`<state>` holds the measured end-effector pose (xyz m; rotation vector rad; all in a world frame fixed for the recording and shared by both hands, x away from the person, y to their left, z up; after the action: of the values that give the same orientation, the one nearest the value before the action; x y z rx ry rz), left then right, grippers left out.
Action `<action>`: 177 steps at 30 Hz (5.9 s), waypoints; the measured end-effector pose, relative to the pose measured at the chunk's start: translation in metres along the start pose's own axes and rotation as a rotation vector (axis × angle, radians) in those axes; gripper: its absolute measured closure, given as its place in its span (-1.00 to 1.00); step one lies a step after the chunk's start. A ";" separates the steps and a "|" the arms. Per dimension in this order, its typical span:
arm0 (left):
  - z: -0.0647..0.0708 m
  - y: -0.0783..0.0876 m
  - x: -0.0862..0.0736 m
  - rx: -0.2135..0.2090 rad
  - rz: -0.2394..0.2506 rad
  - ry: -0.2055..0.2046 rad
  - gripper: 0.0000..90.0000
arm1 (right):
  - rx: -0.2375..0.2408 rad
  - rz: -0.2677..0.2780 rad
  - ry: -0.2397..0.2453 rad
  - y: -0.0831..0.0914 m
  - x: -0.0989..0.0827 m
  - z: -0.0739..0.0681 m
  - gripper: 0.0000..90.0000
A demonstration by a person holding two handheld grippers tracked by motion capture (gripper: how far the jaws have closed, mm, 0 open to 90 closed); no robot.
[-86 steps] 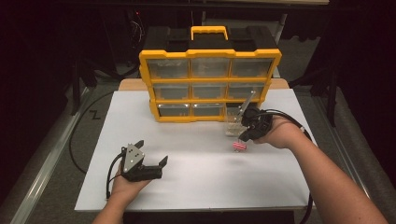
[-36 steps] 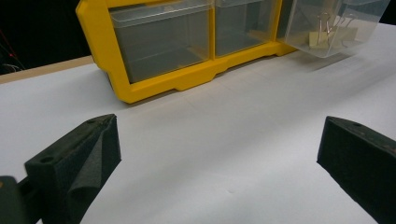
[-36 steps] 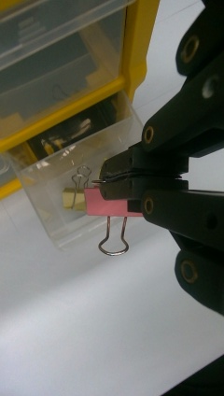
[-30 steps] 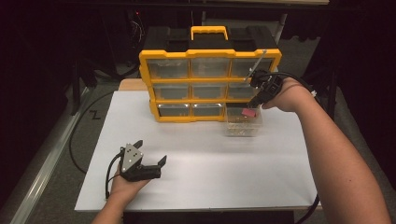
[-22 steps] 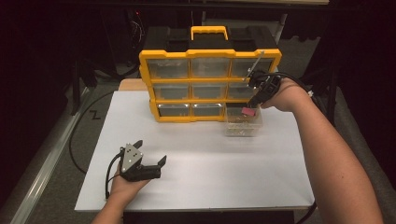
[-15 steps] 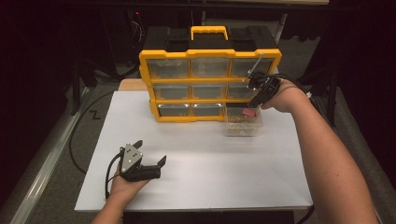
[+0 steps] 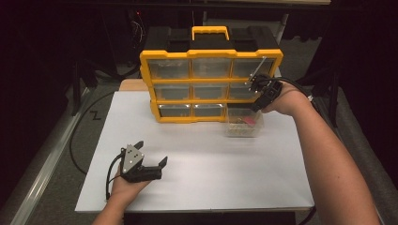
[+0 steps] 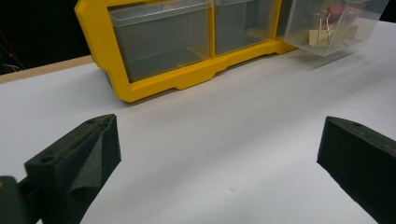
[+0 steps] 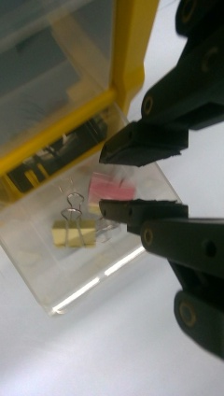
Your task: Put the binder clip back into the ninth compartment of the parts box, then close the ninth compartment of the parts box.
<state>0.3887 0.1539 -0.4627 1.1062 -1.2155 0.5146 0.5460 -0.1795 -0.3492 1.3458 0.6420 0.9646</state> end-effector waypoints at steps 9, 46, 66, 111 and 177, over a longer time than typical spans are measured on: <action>0.001 -0.001 0.000 0.001 -0.004 -0.003 -0.99 | 0.023 -0.013 0.007 0.001 -0.011 -0.015 0.47; -0.002 -0.006 -0.004 0.032 -0.043 0.005 -0.99 | 0.134 -0.018 -0.045 -0.045 -0.087 -0.067 -0.52; -0.007 -0.005 -0.005 0.052 -0.057 0.038 -0.99 | 0.088 0.008 -0.089 -0.108 -0.096 -0.080 -0.99; -0.008 -0.007 -0.005 0.031 -0.045 0.105 -0.99 | -0.028 0.845 -0.368 -0.091 -0.099 -0.096 -0.99; 0.003 -0.009 -0.005 -0.007 -0.037 0.064 -0.99 | -0.065 0.844 -0.378 -0.084 -0.107 -0.098 0.94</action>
<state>0.3931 0.1486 -0.4706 1.0962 -1.1381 0.5128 0.4275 -0.2187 -0.4612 1.7136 -0.2871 1.3160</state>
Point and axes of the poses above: each handheld gripper's, and its own axes: y roughly backward along the jaws, x roughly out of its top, z roughly to its right, the point moved 9 cm from there along -y, roughly forward along the jaws, and after that the axes turned 5 degrees about -z, right-handed, at the moved point
